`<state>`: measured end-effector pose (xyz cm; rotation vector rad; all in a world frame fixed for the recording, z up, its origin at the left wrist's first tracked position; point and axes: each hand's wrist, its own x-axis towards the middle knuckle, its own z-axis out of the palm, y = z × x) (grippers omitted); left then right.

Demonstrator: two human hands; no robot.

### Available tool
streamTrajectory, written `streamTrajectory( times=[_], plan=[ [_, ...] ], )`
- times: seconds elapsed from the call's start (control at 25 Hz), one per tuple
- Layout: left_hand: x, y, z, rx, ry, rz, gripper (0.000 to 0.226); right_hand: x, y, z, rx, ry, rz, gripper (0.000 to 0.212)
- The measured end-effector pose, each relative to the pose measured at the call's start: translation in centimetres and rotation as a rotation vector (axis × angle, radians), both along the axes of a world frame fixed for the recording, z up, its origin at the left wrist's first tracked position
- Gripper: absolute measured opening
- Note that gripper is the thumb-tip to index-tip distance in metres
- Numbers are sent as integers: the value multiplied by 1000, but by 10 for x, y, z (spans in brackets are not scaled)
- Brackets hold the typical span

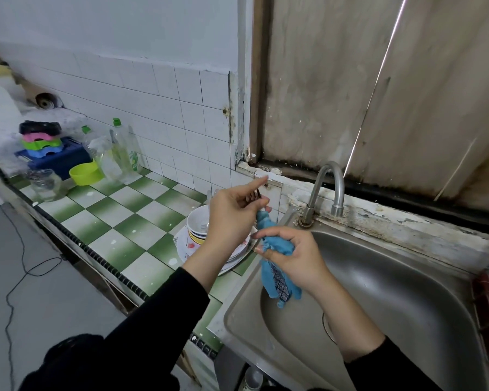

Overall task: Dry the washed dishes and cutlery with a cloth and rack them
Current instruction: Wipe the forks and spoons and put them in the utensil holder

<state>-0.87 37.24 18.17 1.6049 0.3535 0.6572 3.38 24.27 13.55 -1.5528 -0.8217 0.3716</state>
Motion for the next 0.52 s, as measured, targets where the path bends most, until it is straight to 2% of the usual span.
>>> streamTrajectory(
  times=[0.12,0.24,0.4,0.52],
  plan=[
    [1,7,6,-73,-125,83,49,-3,-18,-4,-110,16,51,40],
    [-2,8,7,-120,-135,104,48,-9,-29,-9,-186,39,64,42],
    [-1,-18,-8,-110,-84,25,47,-2,-12,1,-98,-46,-89,39],
    [-1,-15,-4,-119,-157,131,47,-1,-9,0,-99,-25,-68,44]
  ],
)
